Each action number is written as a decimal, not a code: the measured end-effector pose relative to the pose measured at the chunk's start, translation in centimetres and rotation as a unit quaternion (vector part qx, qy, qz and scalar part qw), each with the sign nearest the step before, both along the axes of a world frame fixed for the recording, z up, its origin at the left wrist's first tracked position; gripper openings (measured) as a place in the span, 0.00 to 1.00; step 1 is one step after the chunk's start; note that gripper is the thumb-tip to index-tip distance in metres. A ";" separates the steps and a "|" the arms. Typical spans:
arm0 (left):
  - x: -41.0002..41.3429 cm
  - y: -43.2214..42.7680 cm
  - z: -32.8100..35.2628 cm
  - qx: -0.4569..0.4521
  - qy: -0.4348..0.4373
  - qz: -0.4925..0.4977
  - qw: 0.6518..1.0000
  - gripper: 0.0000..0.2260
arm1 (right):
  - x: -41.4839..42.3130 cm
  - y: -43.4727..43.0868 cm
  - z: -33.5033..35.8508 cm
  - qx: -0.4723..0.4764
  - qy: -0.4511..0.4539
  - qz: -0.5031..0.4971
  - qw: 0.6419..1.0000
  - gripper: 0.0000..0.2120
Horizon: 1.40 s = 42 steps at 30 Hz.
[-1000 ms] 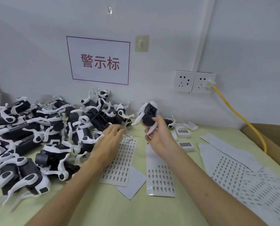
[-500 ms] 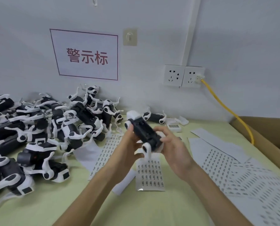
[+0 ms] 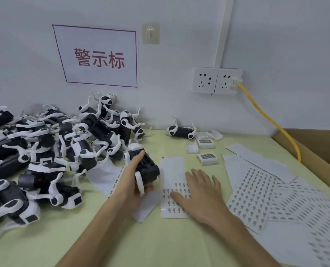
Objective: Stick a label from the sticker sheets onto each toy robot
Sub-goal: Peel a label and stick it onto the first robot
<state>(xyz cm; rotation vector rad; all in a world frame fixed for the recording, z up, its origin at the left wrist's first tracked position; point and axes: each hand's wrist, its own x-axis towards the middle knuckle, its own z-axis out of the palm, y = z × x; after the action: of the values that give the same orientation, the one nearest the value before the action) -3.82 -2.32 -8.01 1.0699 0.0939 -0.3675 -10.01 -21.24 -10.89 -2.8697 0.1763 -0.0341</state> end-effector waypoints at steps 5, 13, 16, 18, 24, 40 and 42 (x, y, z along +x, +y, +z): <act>-0.9 -0.7 0.2 -0.112 0.032 -0.038 0.992 0.10 | 0.1 0.2 0.5 0.083 -0.059 0.024 0.995 0.27; -2.6 -0.9 0.4 -0.071 -0.023 -0.101 0.992 0.28 | -1.2 -1.2 3.6 0.488 -0.192 0.014 0.851 0.32; -2.8 -1.2 0.2 -0.090 -0.052 -0.125 0.987 0.26 | -2.2 -1.5 4.2 0.506 -0.197 0.050 0.838 0.29; -2.8 -1.4 0.2 -0.135 -0.061 -0.154 0.977 0.12 | -2.5 -1.4 4.5 0.501 -0.201 0.057 0.840 0.23; -3.9 -1.2 1.0 -0.135 -0.104 -0.236 0.957 0.26 | -2.8 -0.5 5.0 0.436 -0.231 0.090 0.865 0.17; -4.4 -1.5 1.8 -0.074 -0.148 -0.257 0.952 0.33 | -2.4 -1.6 4.8 0.209 -0.403 0.049 0.890 0.14; -4.5 -1.5 1.9 -0.067 -0.152 -0.258 0.952 0.32 | -2.4 -1.5 4.8 0.212 -0.401 0.048 0.890 0.14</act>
<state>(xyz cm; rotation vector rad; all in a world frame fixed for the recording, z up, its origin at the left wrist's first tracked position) -8.35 -3.80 -6.10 0.9955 -0.4900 -0.6641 -12.43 -22.74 -6.06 -2.2007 -0.1152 -1.0034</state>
